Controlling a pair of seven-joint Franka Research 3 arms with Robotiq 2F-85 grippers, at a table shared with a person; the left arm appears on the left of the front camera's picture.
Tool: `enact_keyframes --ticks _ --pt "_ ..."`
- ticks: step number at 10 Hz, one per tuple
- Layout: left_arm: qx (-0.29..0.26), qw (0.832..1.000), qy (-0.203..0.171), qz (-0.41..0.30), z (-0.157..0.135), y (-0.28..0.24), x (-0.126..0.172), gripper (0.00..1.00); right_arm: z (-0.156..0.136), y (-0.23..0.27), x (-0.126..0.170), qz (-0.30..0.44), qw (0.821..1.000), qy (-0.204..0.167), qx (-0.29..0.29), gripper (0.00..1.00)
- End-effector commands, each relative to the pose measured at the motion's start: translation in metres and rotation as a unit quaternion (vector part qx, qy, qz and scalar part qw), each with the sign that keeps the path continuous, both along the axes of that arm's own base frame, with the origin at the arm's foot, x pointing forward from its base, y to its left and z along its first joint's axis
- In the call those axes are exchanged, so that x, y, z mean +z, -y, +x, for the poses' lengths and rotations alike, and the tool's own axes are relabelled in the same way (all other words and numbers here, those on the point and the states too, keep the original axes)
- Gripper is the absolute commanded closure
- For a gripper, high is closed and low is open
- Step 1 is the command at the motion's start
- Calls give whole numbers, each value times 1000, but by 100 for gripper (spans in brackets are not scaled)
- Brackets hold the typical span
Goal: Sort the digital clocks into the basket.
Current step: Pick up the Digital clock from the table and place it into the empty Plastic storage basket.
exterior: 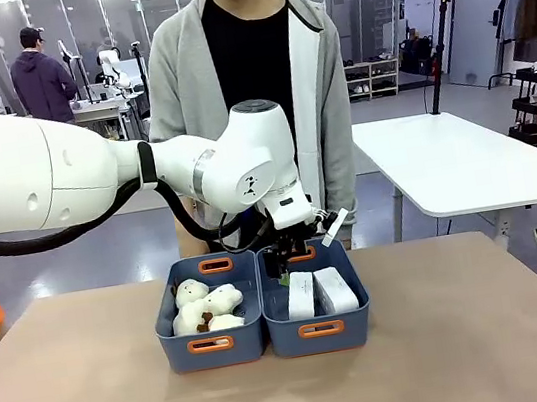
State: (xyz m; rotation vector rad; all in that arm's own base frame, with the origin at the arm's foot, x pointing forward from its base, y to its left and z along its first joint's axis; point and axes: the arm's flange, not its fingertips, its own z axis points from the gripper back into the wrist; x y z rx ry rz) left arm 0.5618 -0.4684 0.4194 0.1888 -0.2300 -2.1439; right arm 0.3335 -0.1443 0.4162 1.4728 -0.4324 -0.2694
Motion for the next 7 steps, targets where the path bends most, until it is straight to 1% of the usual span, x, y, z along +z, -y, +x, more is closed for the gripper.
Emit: enact_keyframes --ticks 1,3,4,5,6,7 --pt "-3 1000 5 1 0 2 2 0 1 -1 5 7 1000 -7 -4 10" --pt "0 1000 0 0 0 0 0 0 1 -1 5 7 1000 -7 -4 10" --pt "22 999 -12 -24 -10 -17 13 0 1 -1 5 7 1000 -7 -4 10" --pt "76 994 -56 -51 -21 -41 28 0 1 -1 5 7 1000 -7 -4 10" --pt "104 987 -92 -87 -31 -63 40 0 1 -1 5 7 1000 -7 -4 10" --pt "110 978 -119 -129 -40 -79 53 0 1 -1 5 7 1000 -7 -4 10"
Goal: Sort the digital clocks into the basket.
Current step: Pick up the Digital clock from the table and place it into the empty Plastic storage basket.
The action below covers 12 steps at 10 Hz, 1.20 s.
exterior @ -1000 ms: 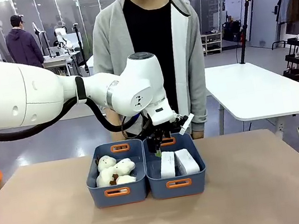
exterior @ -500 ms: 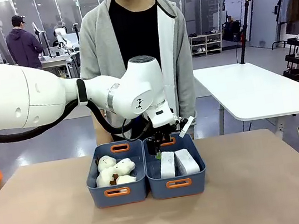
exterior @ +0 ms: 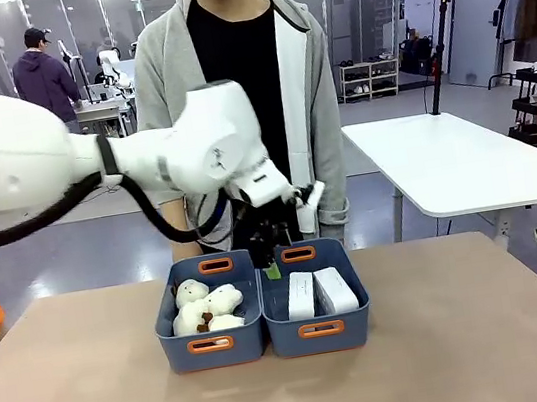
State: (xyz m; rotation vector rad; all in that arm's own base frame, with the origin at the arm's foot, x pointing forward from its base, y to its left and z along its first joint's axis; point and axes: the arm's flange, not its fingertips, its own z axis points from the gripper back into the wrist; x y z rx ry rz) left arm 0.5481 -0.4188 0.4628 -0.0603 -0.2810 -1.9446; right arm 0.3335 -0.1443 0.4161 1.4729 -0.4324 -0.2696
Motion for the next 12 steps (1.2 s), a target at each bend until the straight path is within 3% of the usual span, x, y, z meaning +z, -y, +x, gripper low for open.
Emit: enact_keyframes --ticks 1,3,4,5,7,8,9,12 --pt "29 991 -84 -104 -37 -45 20 0 1 -1 5 7 1000 -7 -4 10" --pt "88 961 -176 -194 -46 -92 22 0 1 -1 5 7 1000 -7 -4 10" --pt "122 936 -238 -228 -58 -115 19 0 1 -1 5 7 1000 -7 -4 10" --pt "171 912 -276 -252 -63 -134 13 0 1 -1 5 7 1000 -7 -4 10" --pt "259 831 -344 -352 -80 -185 3 0 1 -1 5 7 1000 -7 -4 10" --pt "297 774 -379 -412 -100 -228 -5 0 1 -1 5 7 1000 -7 -4 10" --pt "312 748 -394 -433 -125 -264 -14 0 1 -1 5 7 1000 -7 -4 10" --pt "449 666 -429 -413 -201 -371 -47 0 1 -1 5 7 1000 -7 -4 10"
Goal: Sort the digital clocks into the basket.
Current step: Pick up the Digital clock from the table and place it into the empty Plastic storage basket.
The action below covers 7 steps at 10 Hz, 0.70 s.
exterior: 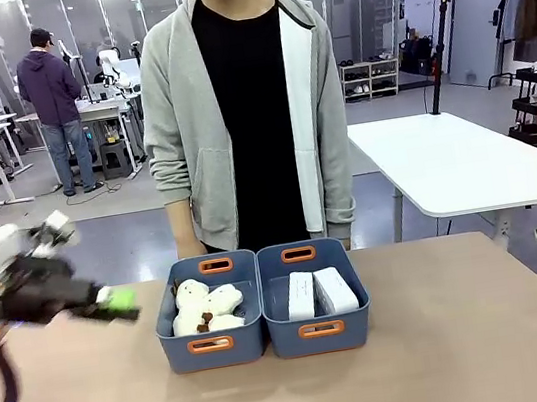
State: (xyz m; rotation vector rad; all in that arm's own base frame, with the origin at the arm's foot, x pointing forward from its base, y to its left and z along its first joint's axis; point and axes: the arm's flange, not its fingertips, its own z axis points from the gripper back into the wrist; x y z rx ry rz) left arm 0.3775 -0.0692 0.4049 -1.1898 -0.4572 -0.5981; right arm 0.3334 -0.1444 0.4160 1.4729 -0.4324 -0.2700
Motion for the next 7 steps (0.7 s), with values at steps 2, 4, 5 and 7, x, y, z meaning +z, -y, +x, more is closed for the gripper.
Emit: enact_keyframes --ticks 2,4,5,7 --pt "116 989 -86 -16 -83 -77 -13 0 1 -1 5 7 1000 -7 -4 10" --pt "185 978 -86 -52 -135 -109 -26 0 1 -1 5 7 1000 -7 -4 10" --pt "224 970 -65 -72 -156 -118 -30 0 1 -1 5 7 1000 -7 -4 10" --pt "278 955 -37 -100 -184 -131 -51 0 1 -1 5 7 1000 -7 -4 10"
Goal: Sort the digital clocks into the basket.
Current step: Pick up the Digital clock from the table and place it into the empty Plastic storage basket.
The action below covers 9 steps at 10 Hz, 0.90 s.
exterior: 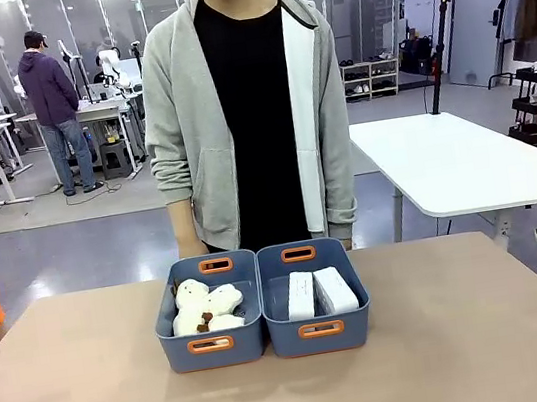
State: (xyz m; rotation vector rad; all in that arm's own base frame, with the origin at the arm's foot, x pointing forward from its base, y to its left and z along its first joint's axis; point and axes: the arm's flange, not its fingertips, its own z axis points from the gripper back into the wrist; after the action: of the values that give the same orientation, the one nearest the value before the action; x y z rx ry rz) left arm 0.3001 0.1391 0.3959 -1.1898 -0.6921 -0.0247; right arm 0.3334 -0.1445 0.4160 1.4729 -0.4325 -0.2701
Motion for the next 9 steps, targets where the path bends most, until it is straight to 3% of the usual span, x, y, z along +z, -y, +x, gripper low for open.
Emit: enact_keyframes --ticks 1,2,9 --pt "39 998 53 24 -95 76 -59 0 1 -2 5 7 1000 -7 -4 10" --pt "0 1000 0 0 0 0 0 0 1 -2 5 7 1000 -7 -4 10" --pt "0 1000 0 0 0 0 0 0 1 -2 5 7 1000 -7 -4 10"
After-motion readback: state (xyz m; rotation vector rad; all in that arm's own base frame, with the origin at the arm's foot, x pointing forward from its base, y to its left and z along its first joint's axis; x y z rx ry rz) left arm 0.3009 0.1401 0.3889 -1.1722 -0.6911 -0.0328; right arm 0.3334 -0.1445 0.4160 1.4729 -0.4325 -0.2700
